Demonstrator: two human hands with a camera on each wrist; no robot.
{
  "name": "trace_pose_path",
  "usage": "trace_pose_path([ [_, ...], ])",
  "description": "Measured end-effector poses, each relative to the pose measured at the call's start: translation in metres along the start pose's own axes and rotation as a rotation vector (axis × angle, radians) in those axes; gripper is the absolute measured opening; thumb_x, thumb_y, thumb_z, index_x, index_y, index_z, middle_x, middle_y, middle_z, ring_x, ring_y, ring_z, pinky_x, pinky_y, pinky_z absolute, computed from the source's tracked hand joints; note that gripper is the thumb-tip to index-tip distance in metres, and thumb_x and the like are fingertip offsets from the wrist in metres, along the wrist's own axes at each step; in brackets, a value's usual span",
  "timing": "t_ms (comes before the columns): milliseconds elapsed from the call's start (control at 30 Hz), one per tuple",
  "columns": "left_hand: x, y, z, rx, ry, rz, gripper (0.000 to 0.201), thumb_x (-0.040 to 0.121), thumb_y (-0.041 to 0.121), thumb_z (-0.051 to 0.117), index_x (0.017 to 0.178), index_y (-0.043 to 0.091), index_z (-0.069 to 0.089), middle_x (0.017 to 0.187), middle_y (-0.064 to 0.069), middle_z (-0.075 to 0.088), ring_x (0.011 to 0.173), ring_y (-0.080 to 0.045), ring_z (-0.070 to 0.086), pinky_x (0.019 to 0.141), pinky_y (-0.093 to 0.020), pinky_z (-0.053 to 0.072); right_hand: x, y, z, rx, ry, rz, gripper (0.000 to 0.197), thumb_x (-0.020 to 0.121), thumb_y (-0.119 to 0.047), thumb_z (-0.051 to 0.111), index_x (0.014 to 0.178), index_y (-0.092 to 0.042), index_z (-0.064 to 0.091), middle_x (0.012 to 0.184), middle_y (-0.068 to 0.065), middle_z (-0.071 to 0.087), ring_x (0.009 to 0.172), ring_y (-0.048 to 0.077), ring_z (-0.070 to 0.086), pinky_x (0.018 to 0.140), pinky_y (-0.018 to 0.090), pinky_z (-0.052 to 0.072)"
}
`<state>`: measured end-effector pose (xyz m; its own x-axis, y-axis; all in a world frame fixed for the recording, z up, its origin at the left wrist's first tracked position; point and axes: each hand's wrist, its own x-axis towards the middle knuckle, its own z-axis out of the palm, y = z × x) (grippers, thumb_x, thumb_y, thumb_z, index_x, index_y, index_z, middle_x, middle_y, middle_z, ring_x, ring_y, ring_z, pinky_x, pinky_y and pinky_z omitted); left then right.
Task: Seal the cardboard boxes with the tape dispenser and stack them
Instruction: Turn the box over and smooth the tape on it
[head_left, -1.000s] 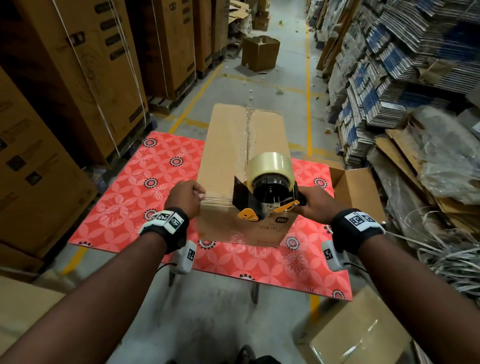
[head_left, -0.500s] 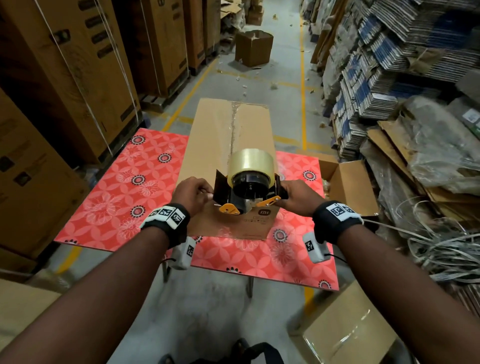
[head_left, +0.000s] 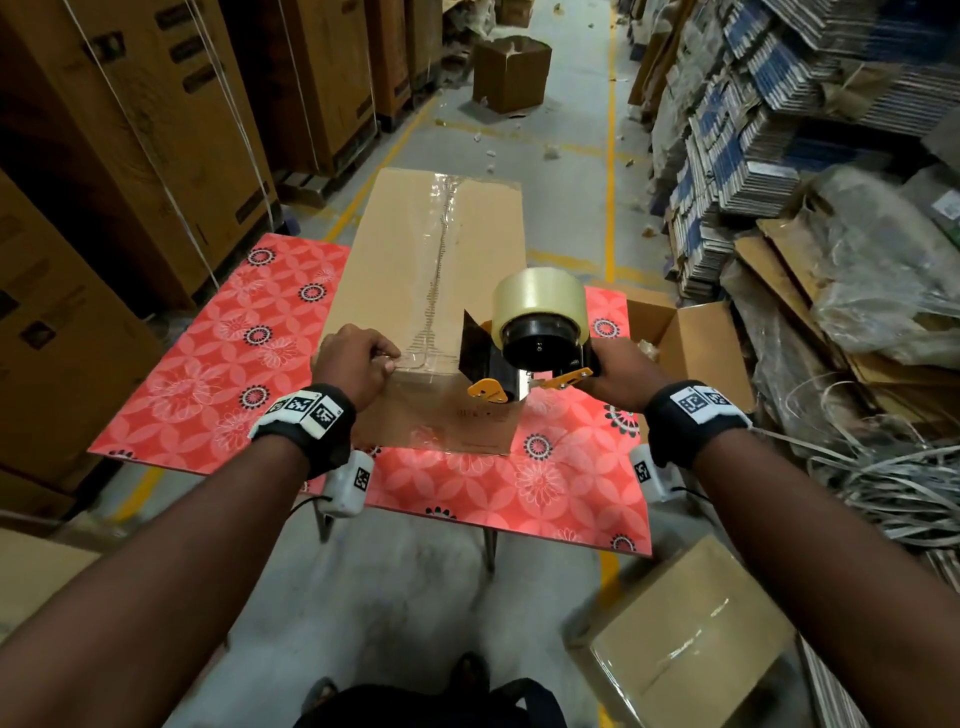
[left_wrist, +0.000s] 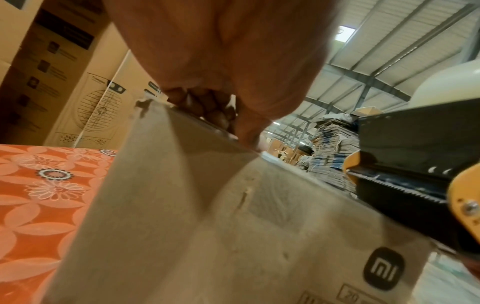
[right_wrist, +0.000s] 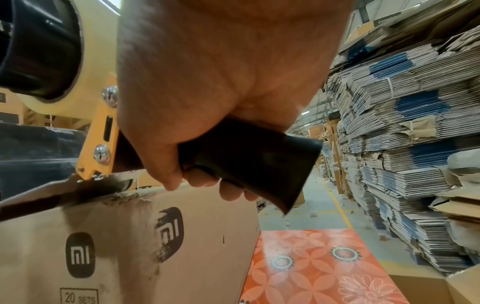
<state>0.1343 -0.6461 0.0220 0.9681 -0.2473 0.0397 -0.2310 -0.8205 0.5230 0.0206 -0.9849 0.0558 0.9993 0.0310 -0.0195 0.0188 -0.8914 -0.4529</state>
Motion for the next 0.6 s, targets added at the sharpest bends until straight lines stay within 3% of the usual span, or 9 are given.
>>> trace_pose_path([
  [67, -0.003, 0.017, 0.002, 0.037, -0.034, 0.025, 0.011, 0.077, 0.029, 0.074, 0.079, 0.037, 0.067, 0.101, -0.001, 0.063, 0.102, -0.028, 0.057, 0.091, -0.041, 0.047, -0.001, 0.0, 0.0, -0.01, 0.001, -0.01, 0.013, 0.086, -0.016, 0.074, 0.098, -0.012, 0.07, 0.084, 0.001, 0.065, 0.076, 0.014, 0.056, 0.055, 0.014, 0.032],
  [133, -0.007, 0.043, 0.007, 0.052, -0.079, 0.094, 0.006, 0.077, 0.029, 0.074, 0.077, 0.032, 0.069, 0.095, 0.002, 0.059, 0.1, -0.026, 0.057, 0.089, -0.042, 0.047, -0.003, 0.0, 0.001, 0.022, 0.0, 0.009, 0.012, 0.086, -0.014, 0.074, 0.097, -0.012, 0.07, 0.085, 0.0, 0.065, 0.074, 0.011, 0.055, 0.055, 0.007, 0.03],
  [233, -0.013, 0.074, 0.022, 0.029, -0.115, 0.173, 0.03, 0.077, 0.022, 0.069, 0.057, 0.03, 0.048, 0.079, 0.005, 0.046, 0.088, -0.028, 0.057, 0.078, -0.043, 0.049, -0.004, 0.002, 0.003, 0.075, 0.0, 0.025, 0.011, 0.086, -0.014, 0.074, 0.094, -0.018, 0.068, 0.081, -0.008, 0.061, 0.069, 0.004, 0.054, 0.055, 0.006, 0.032],
  [333, -0.013, 0.075, 0.034, -0.044, -0.071, 0.156, 0.047, 0.077, 0.016, 0.07, 0.047, 0.027, 0.036, 0.069, 0.011, 0.04, 0.08, -0.024, 0.051, 0.072, -0.039, 0.043, -0.005, 0.01, 0.006, 0.115, -0.017, 0.03, 0.016, 0.085, -0.013, 0.075, 0.098, -0.02, 0.069, 0.085, -0.007, 0.064, 0.076, 0.01, 0.059, 0.06, 0.015, 0.037],
  [433, -0.009, 0.066, 0.037, -0.09, -0.061, 0.177, 0.053, 0.074, 0.011, 0.074, 0.042, 0.03, 0.035, 0.064, 0.017, 0.038, 0.074, -0.02, 0.047, 0.067, -0.035, 0.039, -0.008, 0.011, 0.006, 0.128, -0.039, 0.051, 0.021, 0.084, -0.007, 0.075, 0.096, -0.022, 0.065, 0.081, -0.008, 0.062, 0.071, 0.006, 0.056, 0.058, 0.012, 0.036],
  [500, -0.006, 0.063, 0.038, -0.095, -0.062, 0.178, 0.053, 0.072, 0.013, 0.076, 0.043, 0.032, 0.036, 0.061, 0.018, 0.039, 0.071, -0.017, 0.046, 0.064, -0.03, 0.033, -0.008, 0.012, 0.004, 0.107, -0.041, 0.049, 0.021, 0.083, -0.006, 0.074, 0.085, -0.022, 0.061, 0.076, -0.005, 0.06, 0.066, 0.008, 0.053, 0.056, 0.015, 0.036],
  [600, -0.002, 0.06, 0.04, -0.139, -0.095, 0.136, 0.036, 0.072, 0.02, 0.08, 0.05, 0.034, 0.055, 0.063, 0.021, 0.051, 0.072, -0.012, 0.055, 0.065, -0.027, 0.04, -0.013, 0.017, -0.003, 0.088, -0.012, 0.047, 0.041, 0.082, -0.003, 0.073, 0.071, -0.034, 0.05, 0.069, -0.012, 0.055, 0.062, 0.001, 0.049, 0.055, 0.021, 0.035],
])
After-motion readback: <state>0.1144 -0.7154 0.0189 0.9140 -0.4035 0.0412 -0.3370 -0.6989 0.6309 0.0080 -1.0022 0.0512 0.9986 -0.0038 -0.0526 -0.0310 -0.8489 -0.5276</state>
